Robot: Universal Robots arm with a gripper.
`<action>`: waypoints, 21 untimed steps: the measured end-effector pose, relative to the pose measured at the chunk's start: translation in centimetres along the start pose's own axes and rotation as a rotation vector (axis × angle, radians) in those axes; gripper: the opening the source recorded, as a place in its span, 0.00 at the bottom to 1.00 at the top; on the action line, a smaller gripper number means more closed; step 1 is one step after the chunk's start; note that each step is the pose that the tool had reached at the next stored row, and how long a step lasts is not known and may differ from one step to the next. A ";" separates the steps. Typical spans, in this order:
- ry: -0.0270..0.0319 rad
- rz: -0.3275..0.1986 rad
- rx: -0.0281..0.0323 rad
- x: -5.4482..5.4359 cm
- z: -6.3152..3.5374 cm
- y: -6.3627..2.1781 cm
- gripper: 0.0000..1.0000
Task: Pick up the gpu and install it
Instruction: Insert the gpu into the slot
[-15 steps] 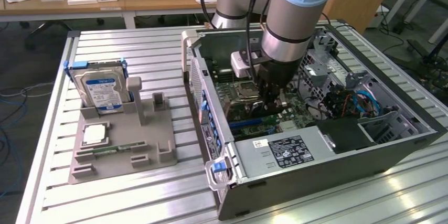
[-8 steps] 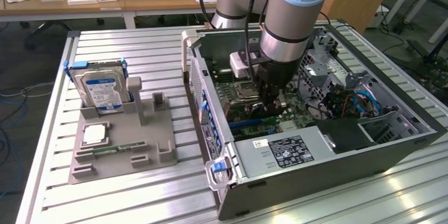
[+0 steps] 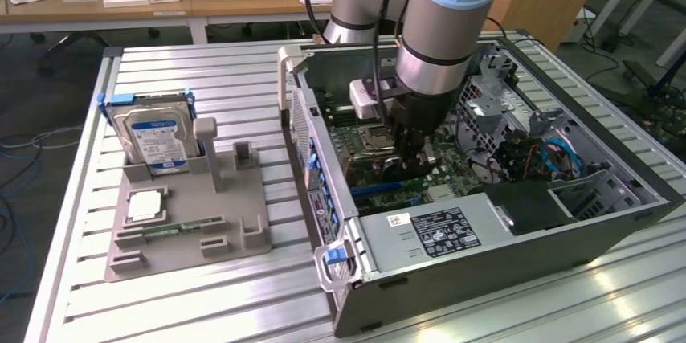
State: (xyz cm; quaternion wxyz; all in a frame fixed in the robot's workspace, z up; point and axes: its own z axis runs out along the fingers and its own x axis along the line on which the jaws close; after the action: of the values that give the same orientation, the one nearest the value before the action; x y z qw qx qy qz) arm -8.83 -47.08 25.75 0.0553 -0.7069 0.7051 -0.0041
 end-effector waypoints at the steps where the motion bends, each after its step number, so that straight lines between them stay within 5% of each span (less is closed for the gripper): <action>1: -0.0001 0.000 0.0001 0.0 0.01 0.02 0.27; 21: 0.0010 0.000 0.0001 -0.1 0.00 0.80 0.27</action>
State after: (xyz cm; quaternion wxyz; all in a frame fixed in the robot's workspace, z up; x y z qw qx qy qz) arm -9.63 -46.96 25.69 0.0550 -0.7070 0.7051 -0.0045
